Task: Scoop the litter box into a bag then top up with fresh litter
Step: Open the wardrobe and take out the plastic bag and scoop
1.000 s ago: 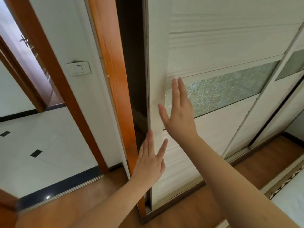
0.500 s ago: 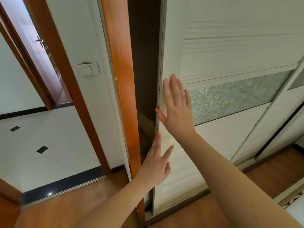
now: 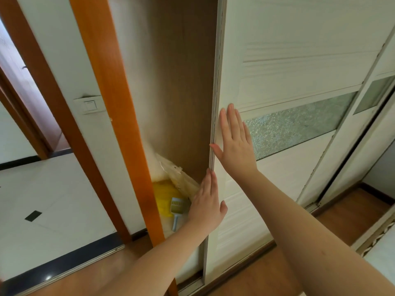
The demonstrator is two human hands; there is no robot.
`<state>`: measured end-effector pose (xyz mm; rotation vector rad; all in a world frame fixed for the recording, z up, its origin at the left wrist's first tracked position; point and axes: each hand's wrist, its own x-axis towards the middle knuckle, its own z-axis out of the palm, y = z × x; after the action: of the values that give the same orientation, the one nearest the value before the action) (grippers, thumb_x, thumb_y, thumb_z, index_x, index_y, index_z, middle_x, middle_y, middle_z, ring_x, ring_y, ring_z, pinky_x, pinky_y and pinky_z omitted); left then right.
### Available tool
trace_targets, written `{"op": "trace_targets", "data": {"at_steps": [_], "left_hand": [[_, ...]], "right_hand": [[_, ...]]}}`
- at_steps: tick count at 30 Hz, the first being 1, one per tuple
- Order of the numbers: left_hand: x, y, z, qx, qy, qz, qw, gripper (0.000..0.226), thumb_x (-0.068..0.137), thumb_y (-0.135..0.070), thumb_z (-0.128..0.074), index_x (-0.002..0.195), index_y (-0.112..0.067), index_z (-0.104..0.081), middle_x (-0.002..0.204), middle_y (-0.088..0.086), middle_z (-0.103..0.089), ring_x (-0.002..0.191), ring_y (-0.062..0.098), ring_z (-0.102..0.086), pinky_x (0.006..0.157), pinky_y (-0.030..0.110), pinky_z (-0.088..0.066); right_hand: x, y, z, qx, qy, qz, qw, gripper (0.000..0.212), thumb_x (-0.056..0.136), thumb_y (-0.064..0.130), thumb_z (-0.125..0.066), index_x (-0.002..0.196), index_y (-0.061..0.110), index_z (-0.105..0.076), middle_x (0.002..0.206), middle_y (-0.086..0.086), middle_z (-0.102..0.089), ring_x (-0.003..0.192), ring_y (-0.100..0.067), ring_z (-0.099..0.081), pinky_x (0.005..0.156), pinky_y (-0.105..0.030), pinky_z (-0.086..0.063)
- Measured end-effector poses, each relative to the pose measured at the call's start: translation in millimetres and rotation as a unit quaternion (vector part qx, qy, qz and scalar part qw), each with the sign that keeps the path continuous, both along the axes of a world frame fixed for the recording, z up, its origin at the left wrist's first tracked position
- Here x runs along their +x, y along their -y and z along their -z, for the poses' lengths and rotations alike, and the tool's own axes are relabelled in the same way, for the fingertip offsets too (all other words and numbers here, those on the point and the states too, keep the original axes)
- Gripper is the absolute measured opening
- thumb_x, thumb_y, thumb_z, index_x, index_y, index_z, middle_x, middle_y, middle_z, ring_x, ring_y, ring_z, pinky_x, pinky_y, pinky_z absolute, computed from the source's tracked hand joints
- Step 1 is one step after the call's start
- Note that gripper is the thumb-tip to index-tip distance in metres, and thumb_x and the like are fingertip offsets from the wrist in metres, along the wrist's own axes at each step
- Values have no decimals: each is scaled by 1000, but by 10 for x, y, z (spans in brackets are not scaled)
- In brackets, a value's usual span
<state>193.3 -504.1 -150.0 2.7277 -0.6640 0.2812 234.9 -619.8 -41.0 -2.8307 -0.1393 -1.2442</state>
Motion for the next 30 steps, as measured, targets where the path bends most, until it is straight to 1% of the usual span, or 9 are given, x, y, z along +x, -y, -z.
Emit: {"op": "trace_targets", "data": {"at_steps": [2,6,10,13,16,21,25,27,30], "left_hand": [[43,152,-4,10,-9,-2,1000,89,98,-46,-43,153,-9,16,162,10,18,151,26,-7,121,34,-21],[152,410,-39,34,-10,11,999,89,98,-47,-45,154,-10,14,163,10,17,151,26,-5,119,37,-24],[351,630,17,35,-26,40,998,91,98,-44,-44,151,-15,24,160,3,28,151,24,9,120,39,-14],[498,800,67,38,-15,67,997,92,98,-42,-44,149,-16,28,158,-1,31,150,23,11,120,40,-14],[629,1017,71,37,-5,86,996,91,98,-41,-43,149,-17,28,160,-1,27,151,22,11,121,40,-18],[856,1368,40,57,4,116,992,87,98,-39,-42,152,-19,23,161,-2,24,151,22,9,119,40,-22],[1078,1572,-62,98,18,154,983,80,99,-43,-39,154,-22,15,164,-2,15,151,23,9,121,45,-20],[1133,1624,-96,126,24,173,977,76,100,-43,-36,155,-21,11,164,-1,11,151,23,8,120,47,-19],[1143,1625,-140,143,37,189,971,72,100,-43,-34,156,-19,6,165,1,6,151,22,5,121,45,-15]], "right_hand": [[33,129,18,3,-2,-2,1000,83,95,41,-54,153,13,-2,161,-12,-4,148,-26,-4,118,-43,-20],[142,371,35,13,-12,8,1000,84,95,38,-55,153,12,0,161,-13,-1,148,-25,0,119,-41,-18],[262,626,65,40,-13,24,999,87,93,31,-60,152,9,-1,160,-14,0,148,-27,-1,118,-41,-23],[342,832,99,58,-17,36,998,87,93,27,-59,152,10,2,160,-13,3,148,-25,1,116,-42,-27],[410,1056,110,70,-15,42,997,86,94,24,-58,152,11,3,161,-11,4,148,-24,1,115,-42,-29],[503,1470,107,81,-14,51,995,83,93,21,-60,152,9,-3,161,-12,-3,148,-24,-7,113,-41,-33],[574,1738,84,91,-11,74,993,83,91,19,-61,152,9,-6,160,-11,-6,146,-26,-19,110,-42,-38],[602,1852,60,99,-16,88,991,83,91,17,-61,152,11,-4,161,-9,-3,144,-27,-24,109,-43,-38],[630,1950,21,112,-25,105,988,82,93,12,-57,153,15,0,161,-5,1,144,-26,-24,111,-44,-35]]}}
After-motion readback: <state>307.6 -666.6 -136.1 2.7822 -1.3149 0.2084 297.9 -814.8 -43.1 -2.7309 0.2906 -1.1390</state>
